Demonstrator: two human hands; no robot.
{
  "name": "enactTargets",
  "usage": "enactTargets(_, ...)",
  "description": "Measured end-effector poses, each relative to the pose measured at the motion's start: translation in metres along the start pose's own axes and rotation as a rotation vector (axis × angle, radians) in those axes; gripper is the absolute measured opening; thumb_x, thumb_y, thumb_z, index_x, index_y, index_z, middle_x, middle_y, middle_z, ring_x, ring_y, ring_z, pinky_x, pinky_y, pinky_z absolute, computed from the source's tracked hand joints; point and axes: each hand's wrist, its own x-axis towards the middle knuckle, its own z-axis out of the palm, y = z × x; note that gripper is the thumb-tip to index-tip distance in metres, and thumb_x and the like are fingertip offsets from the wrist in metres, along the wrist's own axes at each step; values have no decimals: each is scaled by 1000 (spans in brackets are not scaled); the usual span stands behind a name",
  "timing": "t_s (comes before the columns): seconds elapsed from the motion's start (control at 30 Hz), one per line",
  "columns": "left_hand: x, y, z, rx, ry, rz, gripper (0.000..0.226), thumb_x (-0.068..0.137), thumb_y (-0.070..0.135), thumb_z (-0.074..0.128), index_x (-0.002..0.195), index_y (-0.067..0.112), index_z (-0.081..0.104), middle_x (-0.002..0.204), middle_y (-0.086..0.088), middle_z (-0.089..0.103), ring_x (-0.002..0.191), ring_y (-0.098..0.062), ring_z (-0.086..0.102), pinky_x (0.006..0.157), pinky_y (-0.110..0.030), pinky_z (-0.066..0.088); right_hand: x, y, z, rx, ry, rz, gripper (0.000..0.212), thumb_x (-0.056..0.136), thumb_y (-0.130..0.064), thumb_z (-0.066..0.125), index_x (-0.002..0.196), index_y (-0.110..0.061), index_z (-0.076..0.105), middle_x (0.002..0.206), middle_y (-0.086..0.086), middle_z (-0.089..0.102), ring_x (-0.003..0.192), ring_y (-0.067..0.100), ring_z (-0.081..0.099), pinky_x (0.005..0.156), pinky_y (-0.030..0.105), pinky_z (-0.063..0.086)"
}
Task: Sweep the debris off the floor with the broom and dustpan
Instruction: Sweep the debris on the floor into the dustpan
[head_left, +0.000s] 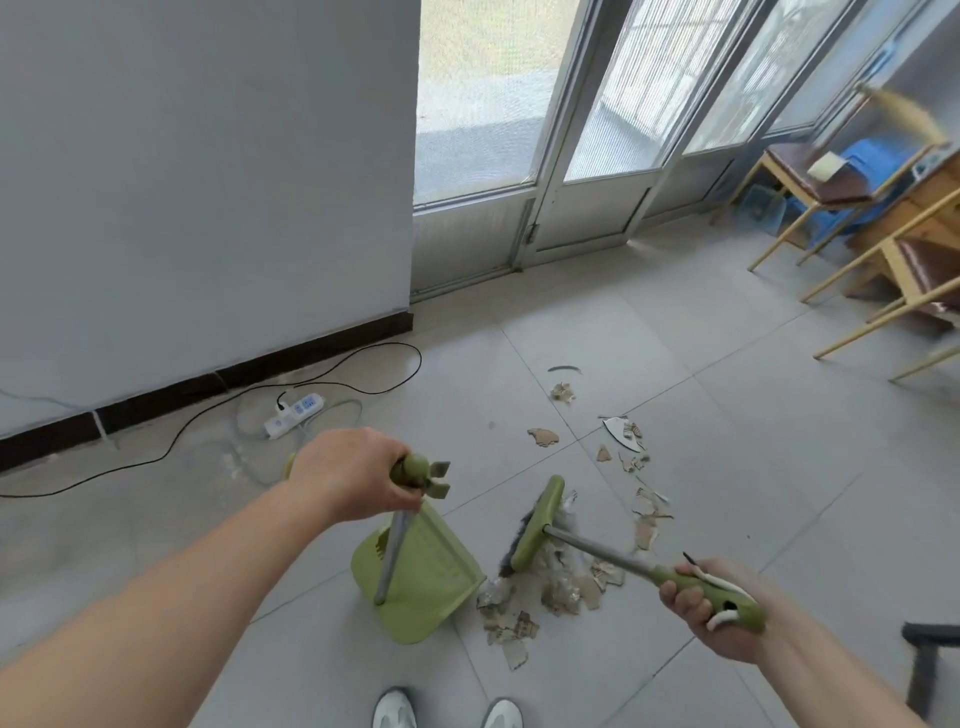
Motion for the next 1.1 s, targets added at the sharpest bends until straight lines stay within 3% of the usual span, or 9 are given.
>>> enactTargets(0.2,18,6,-16,21,48,31,34,75,60,58,63,29,53,71,9,62,73,-13,62,59,-28,49,0,-15,10,0,-21,-22,29,95,-19,38,80,2,50,55,11,49,24,15,44,21,18,34)
enactTargets(0.33,37,8,-31,60,81,31,34,75,61,59,71,27,58,72,9,60,72,-14,59,49,-25,35,8,-37,32,-4,-57,-35,30,96,-20,36,78,1,49,54,10,50,23,14,43,22,17,34)
enactTargets(0.77,159,12,-74,104,66,57,33,76,64,58,83,32,65,78,12,62,74,-12,58,46,-24,31,56,-154,128,4,-158,-100,31,98,-18,33,77,-2,49,50,6,50,24,10,43,25,11,32)
enactTargets(0.93,209,20,-85,96,32,86,31,79,62,57,83,32,64,81,11,62,79,-13,60,46,-23,31,88,-202,145,-50,-127,-19,39,89,-22,39,60,0,54,47,1,47,25,11,44,29,10,30)
enactTargets(1.1,239,25,-87,116,22,113,32,79,61,57,77,29,61,82,10,62,80,-14,60,48,-23,32,96,-224,157,-38,-151,-11,22,68,-16,45,56,1,55,43,1,46,25,11,43,30,10,28)
